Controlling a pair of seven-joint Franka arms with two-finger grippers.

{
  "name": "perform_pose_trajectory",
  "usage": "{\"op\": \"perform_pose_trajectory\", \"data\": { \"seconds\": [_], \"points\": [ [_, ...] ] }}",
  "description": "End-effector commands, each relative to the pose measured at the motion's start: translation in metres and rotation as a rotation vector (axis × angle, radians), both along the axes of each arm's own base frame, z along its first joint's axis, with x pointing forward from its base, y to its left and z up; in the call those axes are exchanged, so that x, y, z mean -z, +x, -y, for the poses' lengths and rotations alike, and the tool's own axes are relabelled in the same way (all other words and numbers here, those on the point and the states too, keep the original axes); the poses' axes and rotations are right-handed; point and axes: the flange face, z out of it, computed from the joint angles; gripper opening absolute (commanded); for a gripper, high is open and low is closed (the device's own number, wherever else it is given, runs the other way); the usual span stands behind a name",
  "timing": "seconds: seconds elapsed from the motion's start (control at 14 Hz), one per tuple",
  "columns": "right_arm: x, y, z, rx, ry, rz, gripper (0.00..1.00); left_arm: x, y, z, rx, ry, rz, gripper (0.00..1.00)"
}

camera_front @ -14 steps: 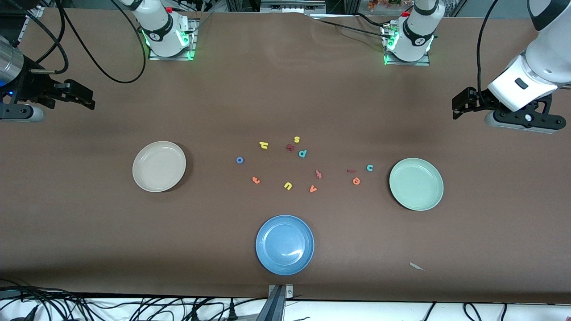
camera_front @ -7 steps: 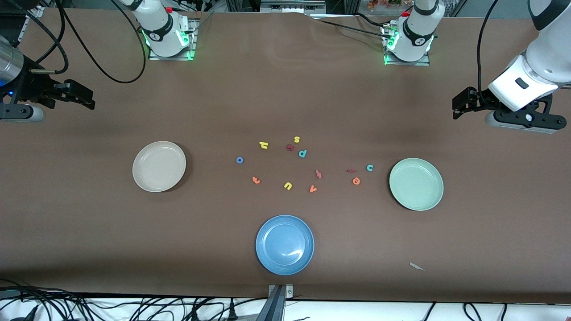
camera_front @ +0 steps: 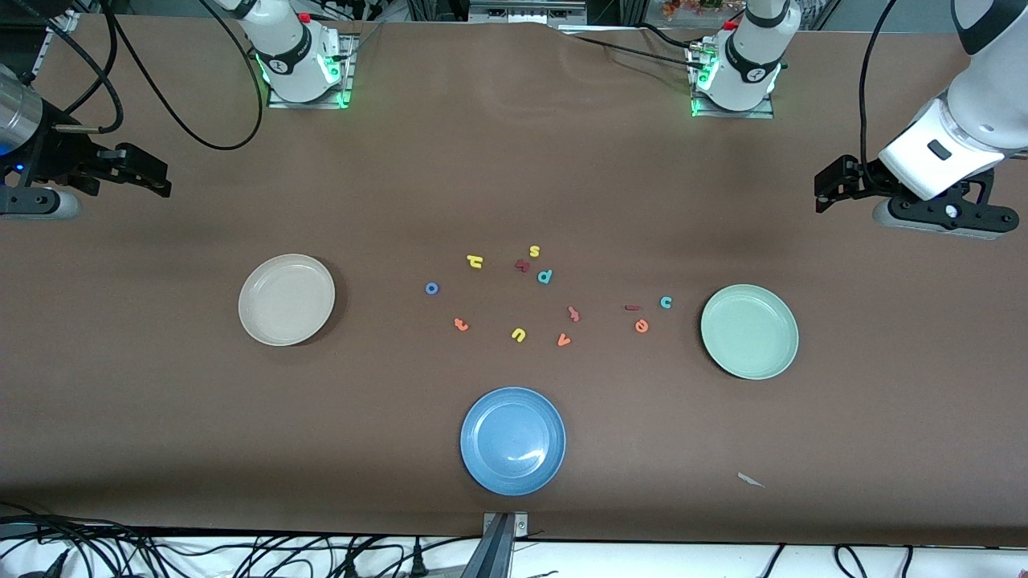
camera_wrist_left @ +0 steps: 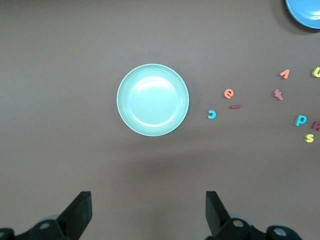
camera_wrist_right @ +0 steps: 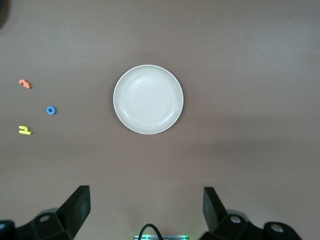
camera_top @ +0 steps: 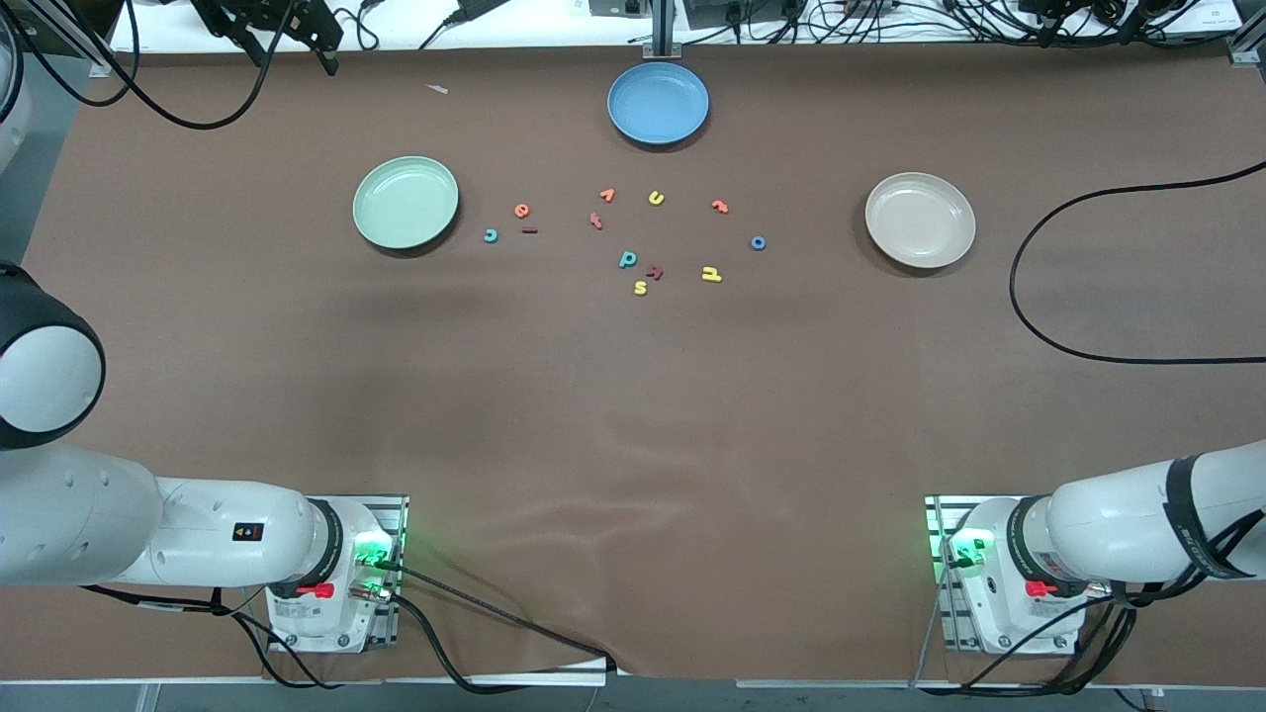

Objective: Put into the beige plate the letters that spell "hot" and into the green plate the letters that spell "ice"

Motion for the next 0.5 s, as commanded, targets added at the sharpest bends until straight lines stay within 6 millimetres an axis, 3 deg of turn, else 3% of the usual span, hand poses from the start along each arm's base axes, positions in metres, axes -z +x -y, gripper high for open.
{"op": "perform_pose_trajectory", "data": {
  "seconds": [0.0, 0.43],
  "points": [
    [-0.0031, -0.0024, -0.0007, 0.011, 0.015, 0.0, 1.0, -0.0067, 0.0016, -0.0029, 0.015, -0.011, -0.008, 1.0],
    [-0.0031, -0.0024, -0.0007, 0.011, 0.015, 0.0, 1.0, -0.0074, 0.0015, -0.0007, 0.017, -0.015, -0.007, 1.0]
  ]
}}
